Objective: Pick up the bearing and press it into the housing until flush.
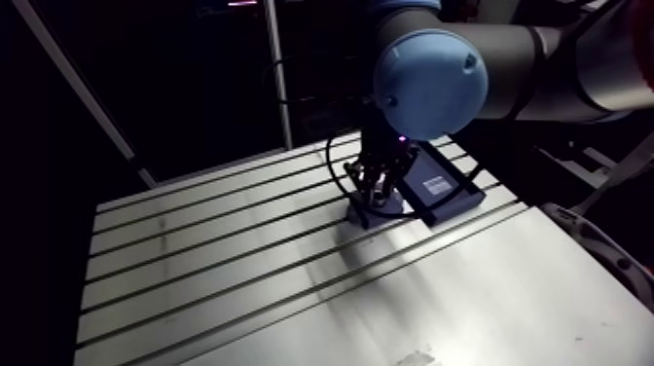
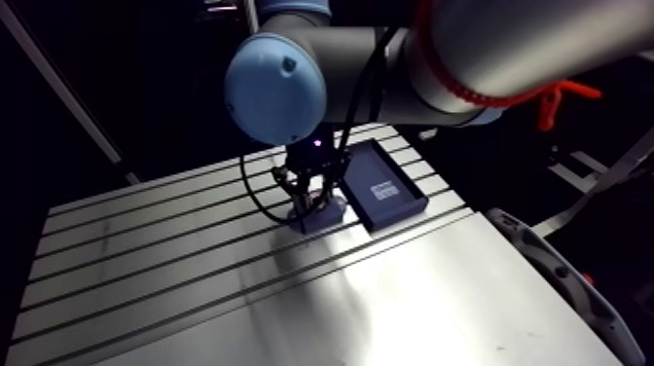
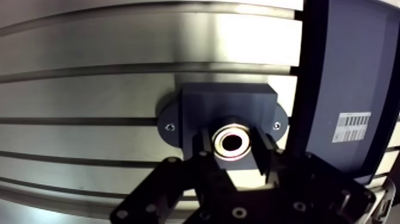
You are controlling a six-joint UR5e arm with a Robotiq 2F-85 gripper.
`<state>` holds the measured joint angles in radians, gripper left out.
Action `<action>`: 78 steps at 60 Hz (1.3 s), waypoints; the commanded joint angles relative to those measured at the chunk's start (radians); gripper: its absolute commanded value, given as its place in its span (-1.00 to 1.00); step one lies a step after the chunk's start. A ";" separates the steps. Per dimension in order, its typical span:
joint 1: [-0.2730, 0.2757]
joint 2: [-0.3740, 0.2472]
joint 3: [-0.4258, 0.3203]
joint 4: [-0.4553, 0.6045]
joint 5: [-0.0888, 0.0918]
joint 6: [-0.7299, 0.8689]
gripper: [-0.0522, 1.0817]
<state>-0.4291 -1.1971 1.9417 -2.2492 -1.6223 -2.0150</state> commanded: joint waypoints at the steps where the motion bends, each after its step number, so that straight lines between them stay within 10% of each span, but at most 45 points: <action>1: 0.001 0.000 0.000 -0.001 0.000 0.000 0.43; 78: 0.000 0.000 0.001 -0.001 0.002 -0.002 0.43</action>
<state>-0.4295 -1.1971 1.9421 -2.2497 -1.6215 -2.0165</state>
